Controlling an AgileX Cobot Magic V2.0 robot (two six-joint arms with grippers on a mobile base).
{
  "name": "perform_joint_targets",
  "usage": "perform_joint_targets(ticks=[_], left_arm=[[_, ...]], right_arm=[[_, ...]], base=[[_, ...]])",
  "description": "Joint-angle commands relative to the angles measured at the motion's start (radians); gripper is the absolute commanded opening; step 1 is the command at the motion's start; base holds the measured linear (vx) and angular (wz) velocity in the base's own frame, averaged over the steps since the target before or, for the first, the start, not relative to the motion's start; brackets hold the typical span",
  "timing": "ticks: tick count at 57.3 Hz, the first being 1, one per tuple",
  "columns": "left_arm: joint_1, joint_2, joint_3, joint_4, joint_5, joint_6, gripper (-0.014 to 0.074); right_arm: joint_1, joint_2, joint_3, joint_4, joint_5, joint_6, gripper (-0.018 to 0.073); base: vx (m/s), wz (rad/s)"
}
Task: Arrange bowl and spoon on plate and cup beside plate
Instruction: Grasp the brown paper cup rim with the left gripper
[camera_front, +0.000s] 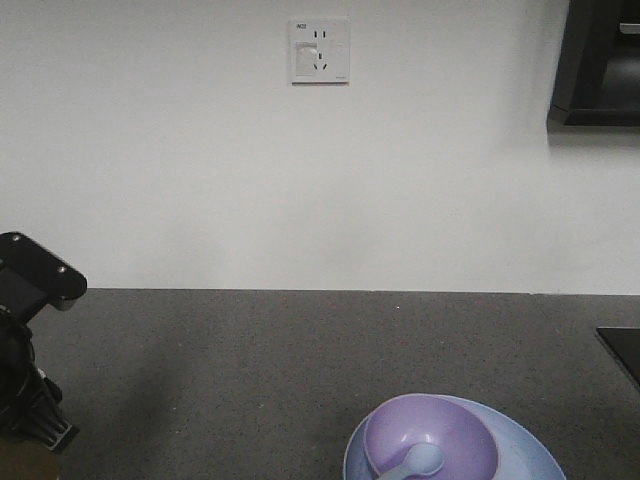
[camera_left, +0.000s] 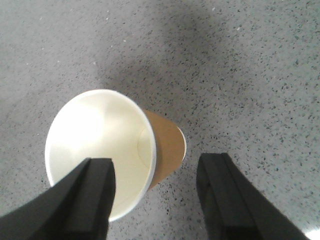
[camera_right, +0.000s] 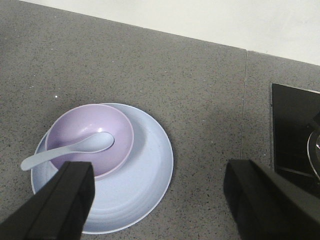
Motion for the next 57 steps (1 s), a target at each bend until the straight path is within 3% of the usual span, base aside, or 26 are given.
perform_joint_targets(ticks=[1,12,33,39,47,57], left_arm=[[0.027,-0.015,-0.013,0.040,-0.069,-0.007,0.0489],[0.064,0.027,-0.013,0.038,-0.094,-0.007,0.0489],[0.064,0.132,-0.013,0.000,-0.096,-0.006,0.0418],[0.064,0.144,-0.013,-0.015,-0.095,-0.006,0.0304],[0.064,0.143,-0.013,-0.015,-0.089,-0.003,0.0005],[0.064,0.135,-0.013,-0.015,-0.085,-0.003,-0.0008]], right_arm=[[-0.002,-0.005,-0.028,-0.010,-0.065,-0.005,0.0581],[-0.002,-0.005,-0.028,-0.010,-0.065,-0.005,0.0581],[-0.002,-0.005,-0.028,-0.010,-0.065,-0.006,0.0581],[-0.002,-0.005,-0.028,-0.010,-0.064,-0.005,0.0581],[-0.002,-0.005,-0.028,-0.010,-0.064,-0.005,0.0581],[-0.002,-0.005,-0.028,-0.010,-0.060,-0.005,0.0581]], base=[[0.00,0.00],[0.00,0.00],[0.00,0.00],[0.00,0.00],[0.00,0.00],[0.00,0.00]])
